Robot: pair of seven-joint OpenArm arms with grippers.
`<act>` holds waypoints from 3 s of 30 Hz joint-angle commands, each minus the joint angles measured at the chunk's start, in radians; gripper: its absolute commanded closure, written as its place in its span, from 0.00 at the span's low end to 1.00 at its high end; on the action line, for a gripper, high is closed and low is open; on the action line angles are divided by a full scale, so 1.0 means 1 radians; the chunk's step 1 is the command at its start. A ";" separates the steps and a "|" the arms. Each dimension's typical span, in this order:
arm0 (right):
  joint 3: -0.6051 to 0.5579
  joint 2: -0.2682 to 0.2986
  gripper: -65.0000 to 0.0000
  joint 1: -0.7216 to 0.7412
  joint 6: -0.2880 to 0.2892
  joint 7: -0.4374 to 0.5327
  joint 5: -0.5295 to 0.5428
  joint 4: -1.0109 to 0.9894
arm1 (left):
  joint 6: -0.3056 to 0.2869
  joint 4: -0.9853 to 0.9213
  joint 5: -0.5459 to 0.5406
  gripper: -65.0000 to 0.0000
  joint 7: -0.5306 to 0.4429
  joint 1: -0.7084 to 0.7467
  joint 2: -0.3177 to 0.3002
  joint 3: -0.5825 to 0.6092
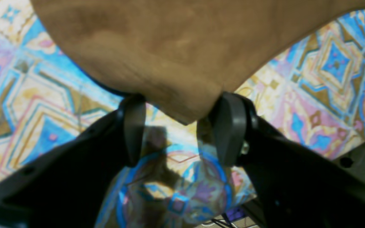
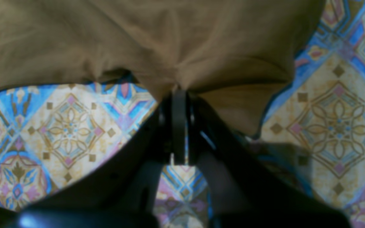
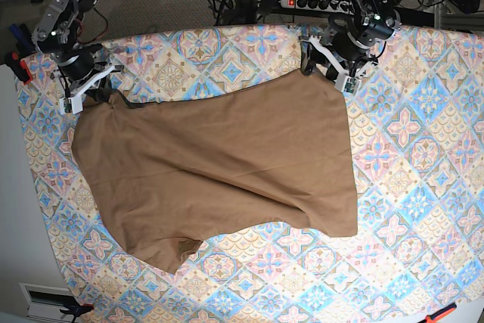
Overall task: Layout the t-shirt on the table in an organized manner, then fold the t-shirt properly
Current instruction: 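Pull the held hem taut between both grippers, stretching the shirt flat, then lift the held hem with both grippers and fold it over the shirt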
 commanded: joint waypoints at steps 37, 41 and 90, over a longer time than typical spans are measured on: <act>-0.063 0.014 1.00 -0.038 0.002 0.017 0.016 0.019 | -0.003 -0.168 -0.140 1.00 0.020 -0.081 -0.050 -0.094; -0.063 0.014 1.00 -0.041 0.002 0.016 0.018 0.022 | -0.003 -0.148 -0.146 1.00 0.099 -0.084 -0.079 -0.096; 0.000 -0.019 1.00 0.000 0.002 -0.102 0.018 0.056 | -0.003 0.134 0.093 1.00 0.273 -0.116 -0.140 -0.194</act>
